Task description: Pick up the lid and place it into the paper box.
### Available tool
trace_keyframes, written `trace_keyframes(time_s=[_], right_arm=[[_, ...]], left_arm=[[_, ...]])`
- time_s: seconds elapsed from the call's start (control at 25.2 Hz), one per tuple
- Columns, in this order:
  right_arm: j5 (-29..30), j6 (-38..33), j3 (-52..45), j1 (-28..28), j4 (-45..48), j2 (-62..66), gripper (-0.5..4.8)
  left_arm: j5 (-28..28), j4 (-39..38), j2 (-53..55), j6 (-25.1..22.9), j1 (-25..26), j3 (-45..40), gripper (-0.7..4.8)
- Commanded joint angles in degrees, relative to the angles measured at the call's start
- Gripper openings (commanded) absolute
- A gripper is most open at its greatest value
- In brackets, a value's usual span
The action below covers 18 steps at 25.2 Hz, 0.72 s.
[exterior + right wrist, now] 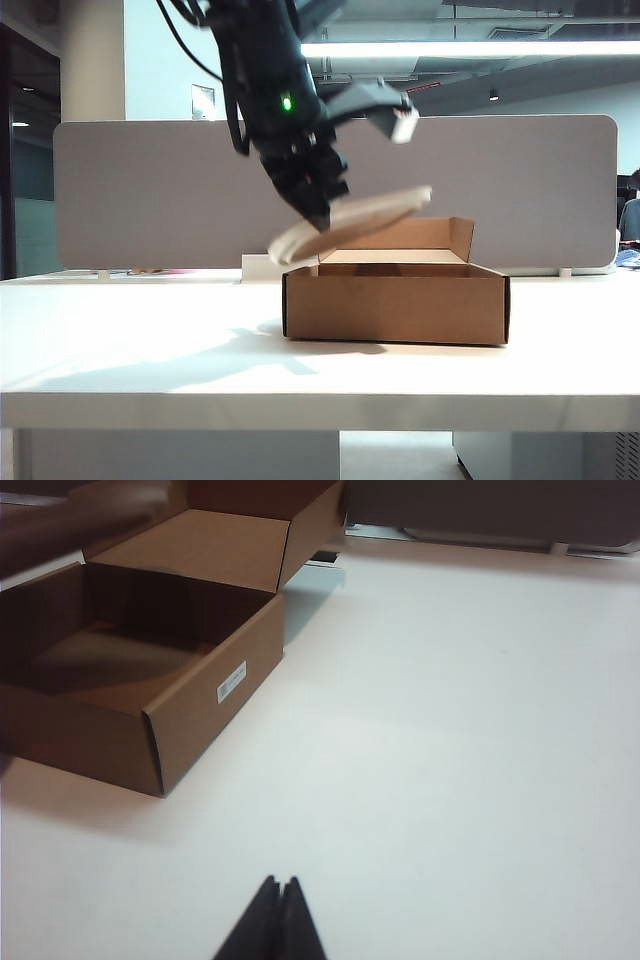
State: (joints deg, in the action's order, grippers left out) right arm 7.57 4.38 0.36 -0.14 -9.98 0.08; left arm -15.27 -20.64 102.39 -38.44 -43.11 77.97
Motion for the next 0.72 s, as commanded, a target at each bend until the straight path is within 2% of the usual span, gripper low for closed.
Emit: trace_keyframes(time_s=[0.04,0.4,0.64,0.72], right_arm=[[0.09,-0.11,-0.33,0.02,0.72,-0.09,-0.01],[0.07,-0.11,-0.33,0.02,0.7,-0.09,-0.01],[0.07,-0.13,-0.33,0.02,0.74,-0.09,-0.01],[0.07,-0.15,-0.33,0.02,0.74,-0.09,-0.01]], left_arm=[[2.62,2.89,1.46,-0.57,-0.24,0.22,-0.06],[2.21,3.15,3.56,-0.9,-2.23,0.17,-0.06],[-6.58,5.33,3.54,-10.12,-5.75,0.2,-0.06],[-4.85,6.47,3.74,-10.47,-6.51,0.2,-0.06]])
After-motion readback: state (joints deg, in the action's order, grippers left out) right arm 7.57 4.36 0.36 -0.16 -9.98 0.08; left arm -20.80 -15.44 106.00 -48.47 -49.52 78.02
